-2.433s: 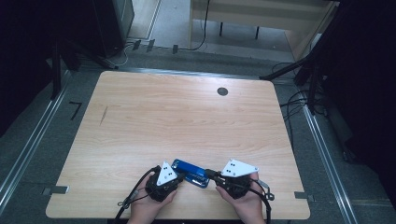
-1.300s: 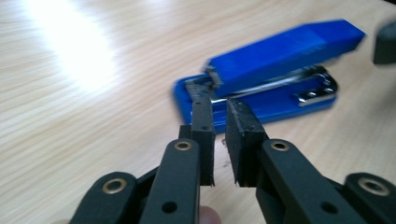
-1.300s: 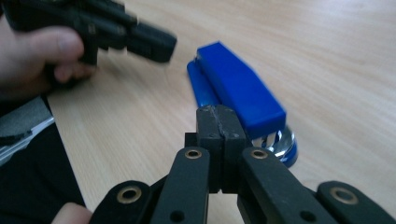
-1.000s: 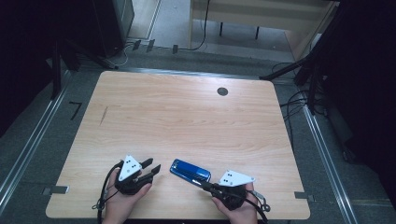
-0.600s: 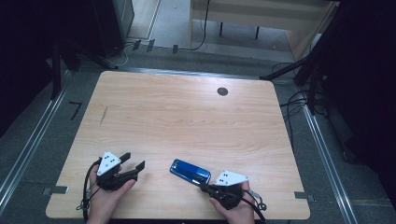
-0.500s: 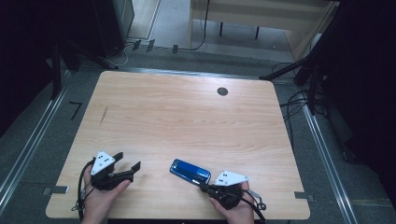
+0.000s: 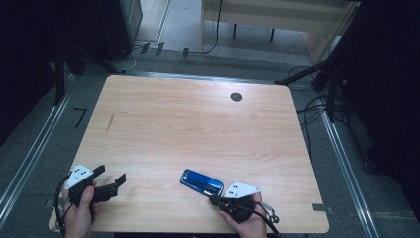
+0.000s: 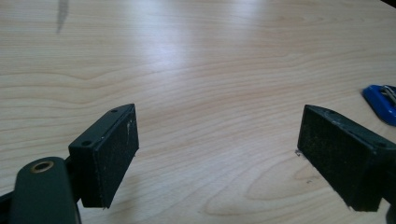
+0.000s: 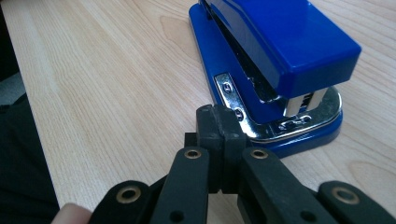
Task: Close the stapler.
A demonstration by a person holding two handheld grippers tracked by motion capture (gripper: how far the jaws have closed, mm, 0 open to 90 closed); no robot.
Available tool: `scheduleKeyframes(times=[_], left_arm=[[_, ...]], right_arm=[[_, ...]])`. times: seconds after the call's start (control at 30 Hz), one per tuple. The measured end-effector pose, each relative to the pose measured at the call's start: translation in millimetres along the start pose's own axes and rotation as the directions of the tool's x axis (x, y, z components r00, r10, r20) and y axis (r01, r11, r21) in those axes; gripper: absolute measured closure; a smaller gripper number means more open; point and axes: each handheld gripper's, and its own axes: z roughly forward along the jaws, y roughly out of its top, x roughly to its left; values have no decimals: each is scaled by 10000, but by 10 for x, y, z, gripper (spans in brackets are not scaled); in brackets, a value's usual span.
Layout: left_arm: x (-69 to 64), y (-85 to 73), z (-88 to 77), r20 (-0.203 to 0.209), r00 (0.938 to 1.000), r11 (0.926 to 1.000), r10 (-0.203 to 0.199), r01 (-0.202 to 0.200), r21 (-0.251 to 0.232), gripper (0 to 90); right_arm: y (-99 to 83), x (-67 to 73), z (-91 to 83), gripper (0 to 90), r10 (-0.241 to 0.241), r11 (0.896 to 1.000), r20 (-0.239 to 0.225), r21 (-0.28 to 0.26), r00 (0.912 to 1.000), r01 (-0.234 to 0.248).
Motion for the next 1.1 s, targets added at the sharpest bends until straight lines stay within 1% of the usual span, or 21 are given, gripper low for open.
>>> scheduleKeyframes(times=[0.03,0.1,0.23,0.3,0.37,0.43,0.63,0.83,1.1], left_arm=[[3,-2,3,-90,10000,10000,-4,4,-8,131],[9,-6,11,-194,9997,9999,154,-153,52,131],[23,-8,39,-270,9995,9999,147,-146,65,131],[28,-12,54,-254,9995,9998,163,-160,132,131],[22,-7,67,-230,9995,9997,194,-191,161,132],[19,-2,76,-226,9993,9993,292,-287,236,132],[42,3,81,-64,9999,9995,144,-142,266,132],[37,7,92,-80,9998,9992,170,-167,366,133],[36,9,97,-102,9998,9990,165,-161,416,133]], right_arm=[[1,-1,0,900,-13,10000,0,6,10000,13],[3,2,2,900,-7,10000,14,9,10000,7],[14,-12,10,900,12,10000,58,15,10000,-12],[20,-27,15,900,-43,10000,63,3,10000,43],[24,-34,16,900,75,10000,84,1,9999,-75],[29,-49,19,900,86,10000,75,-12,9999,-85],[41,-97,21,900,247,9997,149,-40,9996,-246],[55,-133,27,900,291,9996,156,-64,9995,-290],[71,-218,21,900,424,9991,308,-109,9986,-421]])
